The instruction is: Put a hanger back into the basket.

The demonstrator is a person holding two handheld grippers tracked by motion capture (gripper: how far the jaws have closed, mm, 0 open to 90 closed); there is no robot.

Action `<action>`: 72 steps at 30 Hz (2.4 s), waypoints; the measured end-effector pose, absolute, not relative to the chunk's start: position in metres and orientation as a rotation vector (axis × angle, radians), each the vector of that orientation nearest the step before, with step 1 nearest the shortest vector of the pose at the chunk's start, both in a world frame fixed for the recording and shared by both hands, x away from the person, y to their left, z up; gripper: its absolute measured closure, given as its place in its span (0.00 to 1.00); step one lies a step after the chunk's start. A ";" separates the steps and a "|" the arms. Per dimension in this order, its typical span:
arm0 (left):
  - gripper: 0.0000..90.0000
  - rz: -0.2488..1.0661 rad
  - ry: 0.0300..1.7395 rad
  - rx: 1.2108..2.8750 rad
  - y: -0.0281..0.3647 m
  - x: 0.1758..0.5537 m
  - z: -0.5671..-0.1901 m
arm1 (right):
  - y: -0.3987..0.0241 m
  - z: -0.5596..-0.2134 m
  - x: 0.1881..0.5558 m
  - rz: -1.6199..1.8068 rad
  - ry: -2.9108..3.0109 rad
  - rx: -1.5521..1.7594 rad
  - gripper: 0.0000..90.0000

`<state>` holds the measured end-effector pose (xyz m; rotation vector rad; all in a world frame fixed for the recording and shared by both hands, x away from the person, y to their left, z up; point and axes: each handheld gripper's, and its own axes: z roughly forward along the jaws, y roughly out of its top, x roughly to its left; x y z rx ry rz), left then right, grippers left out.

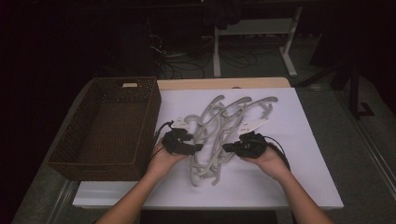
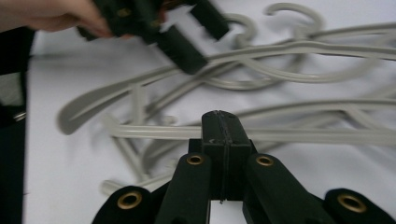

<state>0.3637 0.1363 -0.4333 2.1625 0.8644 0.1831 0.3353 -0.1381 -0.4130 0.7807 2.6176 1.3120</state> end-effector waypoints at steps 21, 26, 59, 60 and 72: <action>0.33 0.155 0.857 2.206 0.132 0.362 -0.444 | -0.139 -0.430 0.394 1.109 2.539 0.945 0.99; 0.35 0.156 0.849 2.199 0.131 0.363 -0.444 | -0.139 -0.432 0.394 1.106 2.543 0.950 0.99; 0.80 0.027 0.949 2.015 0.128 0.388 -0.434 | -0.140 -0.434 0.394 1.099 2.551 0.951 0.99; 0.81 0.035 0.956 2.011 0.129 0.387 -0.433 | -0.140 -0.434 0.394 1.094 2.554 0.948 0.99; 0.87 0.113 1.003 1.988 0.141 0.389 -0.422 | -0.144 -0.427 0.390 1.148 2.535 0.933 0.96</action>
